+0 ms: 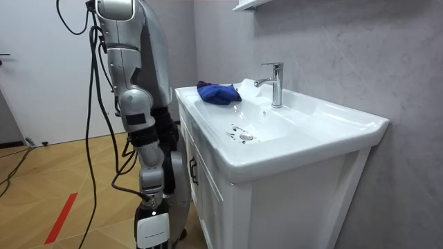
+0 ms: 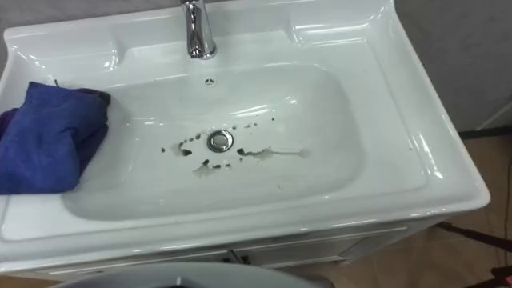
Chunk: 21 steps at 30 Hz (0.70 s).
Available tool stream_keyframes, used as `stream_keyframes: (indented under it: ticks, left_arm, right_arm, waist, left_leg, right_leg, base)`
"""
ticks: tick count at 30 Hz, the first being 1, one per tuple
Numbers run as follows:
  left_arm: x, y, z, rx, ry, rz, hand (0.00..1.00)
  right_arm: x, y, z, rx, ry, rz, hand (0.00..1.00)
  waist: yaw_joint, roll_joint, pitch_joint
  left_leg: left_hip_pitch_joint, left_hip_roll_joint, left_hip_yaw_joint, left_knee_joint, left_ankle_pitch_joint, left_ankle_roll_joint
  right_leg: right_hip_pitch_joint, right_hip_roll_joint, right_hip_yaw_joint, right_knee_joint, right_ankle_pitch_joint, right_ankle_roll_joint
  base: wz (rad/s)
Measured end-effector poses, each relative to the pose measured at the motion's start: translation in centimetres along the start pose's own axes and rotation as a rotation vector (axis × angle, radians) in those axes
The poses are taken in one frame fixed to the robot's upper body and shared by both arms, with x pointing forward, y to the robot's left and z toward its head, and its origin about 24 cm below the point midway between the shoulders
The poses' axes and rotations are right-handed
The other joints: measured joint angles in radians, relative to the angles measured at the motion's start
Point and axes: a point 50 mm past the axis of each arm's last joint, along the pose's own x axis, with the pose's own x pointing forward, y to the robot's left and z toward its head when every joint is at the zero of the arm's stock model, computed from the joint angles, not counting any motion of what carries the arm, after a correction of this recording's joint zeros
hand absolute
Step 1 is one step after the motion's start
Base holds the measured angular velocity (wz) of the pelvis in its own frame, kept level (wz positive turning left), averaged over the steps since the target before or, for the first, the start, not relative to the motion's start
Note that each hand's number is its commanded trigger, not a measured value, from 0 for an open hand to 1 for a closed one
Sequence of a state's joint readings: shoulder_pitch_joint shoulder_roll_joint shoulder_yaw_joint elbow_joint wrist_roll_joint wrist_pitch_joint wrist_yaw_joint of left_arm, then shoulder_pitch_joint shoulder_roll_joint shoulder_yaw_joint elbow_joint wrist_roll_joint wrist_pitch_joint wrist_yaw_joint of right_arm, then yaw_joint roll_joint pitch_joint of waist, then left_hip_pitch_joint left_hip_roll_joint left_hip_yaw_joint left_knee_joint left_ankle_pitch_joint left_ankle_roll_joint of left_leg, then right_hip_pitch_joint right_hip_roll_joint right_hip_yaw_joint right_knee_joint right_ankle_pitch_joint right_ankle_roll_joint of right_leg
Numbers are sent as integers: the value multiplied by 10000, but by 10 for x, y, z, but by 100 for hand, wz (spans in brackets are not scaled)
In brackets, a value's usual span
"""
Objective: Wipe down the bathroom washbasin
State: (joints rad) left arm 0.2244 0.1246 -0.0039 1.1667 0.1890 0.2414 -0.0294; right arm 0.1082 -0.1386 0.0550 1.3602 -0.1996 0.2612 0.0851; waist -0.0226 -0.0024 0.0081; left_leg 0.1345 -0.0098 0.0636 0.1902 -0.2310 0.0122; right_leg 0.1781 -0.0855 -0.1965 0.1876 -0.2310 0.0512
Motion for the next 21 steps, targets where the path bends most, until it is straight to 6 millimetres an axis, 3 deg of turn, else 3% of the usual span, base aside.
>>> stream_keyframes:
  ticks: [21]
  left_arm:
    - [0,0,1,-12,-48,130,0]
  right_arm:
    - [0,0,-1,120,-56,-34,0]
  waist:
    - [7,51,11]
  left_leg:
    - [146,2,14,-31,0,0]
  right_leg:
    - [136,0,-14,3,2,-2]
  base:
    - [0]
